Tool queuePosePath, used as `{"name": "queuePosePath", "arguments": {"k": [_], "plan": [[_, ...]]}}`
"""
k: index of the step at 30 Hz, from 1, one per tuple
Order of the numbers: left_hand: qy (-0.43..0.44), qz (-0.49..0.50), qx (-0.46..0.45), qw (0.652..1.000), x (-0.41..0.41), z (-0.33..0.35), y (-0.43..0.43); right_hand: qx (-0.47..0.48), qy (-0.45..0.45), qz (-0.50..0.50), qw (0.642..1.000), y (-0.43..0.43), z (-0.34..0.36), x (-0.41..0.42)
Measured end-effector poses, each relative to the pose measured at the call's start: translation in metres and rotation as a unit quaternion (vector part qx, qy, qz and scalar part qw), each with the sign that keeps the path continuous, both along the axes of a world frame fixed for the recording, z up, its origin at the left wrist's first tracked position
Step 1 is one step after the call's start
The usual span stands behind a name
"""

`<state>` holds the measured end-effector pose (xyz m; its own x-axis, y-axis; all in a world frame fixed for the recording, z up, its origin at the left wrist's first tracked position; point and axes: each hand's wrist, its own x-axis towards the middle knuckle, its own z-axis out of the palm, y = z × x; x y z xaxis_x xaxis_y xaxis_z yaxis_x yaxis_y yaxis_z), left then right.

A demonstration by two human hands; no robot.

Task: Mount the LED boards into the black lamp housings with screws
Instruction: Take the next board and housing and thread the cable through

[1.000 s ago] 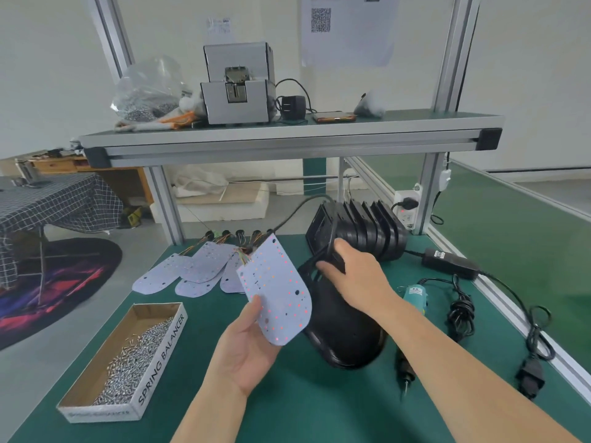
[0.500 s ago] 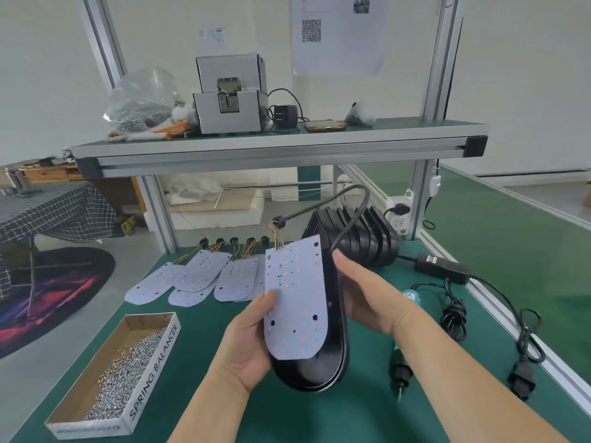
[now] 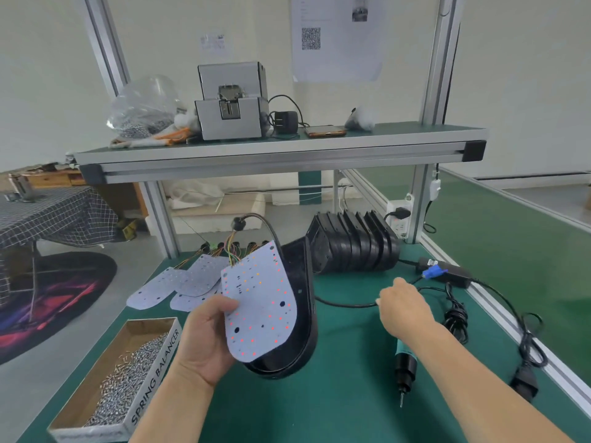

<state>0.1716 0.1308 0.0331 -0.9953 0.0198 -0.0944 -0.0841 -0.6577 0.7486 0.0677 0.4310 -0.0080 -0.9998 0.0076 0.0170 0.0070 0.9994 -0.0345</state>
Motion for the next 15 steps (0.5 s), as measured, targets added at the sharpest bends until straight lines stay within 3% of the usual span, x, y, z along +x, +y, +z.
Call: {"name": "queuePosePath", "arguments": {"k": [3,6,8,10,11,15], "plan": [[-0.001,-0.021,-0.046,0.999,0.003,-0.001,-0.006,-0.035,-0.029,-0.032,0.998,-0.003,0.008,0.001],[-0.002,-0.067,-0.113,0.991,0.007,-0.004,-0.003,-0.167,0.082,0.031,0.982,-0.022,0.045,0.011],[0.004,-0.086,-0.168,0.982,0.010,-0.005,0.004,-0.339,0.186,0.108,0.916,-0.044,0.085,0.023],[0.016,-0.105,-0.221,0.970,0.011,-0.004,0.011,-0.431,0.207,0.177,0.860,-0.069,0.126,0.033],[0.018,-0.116,-0.242,0.963,0.012,-0.003,0.014,-0.416,0.198,0.213,0.862,-0.079,0.143,0.034],[0.027,-0.136,-0.289,0.947,0.014,-0.001,0.019,-0.250,0.088,0.286,0.921,-0.107,0.180,0.026]]}}
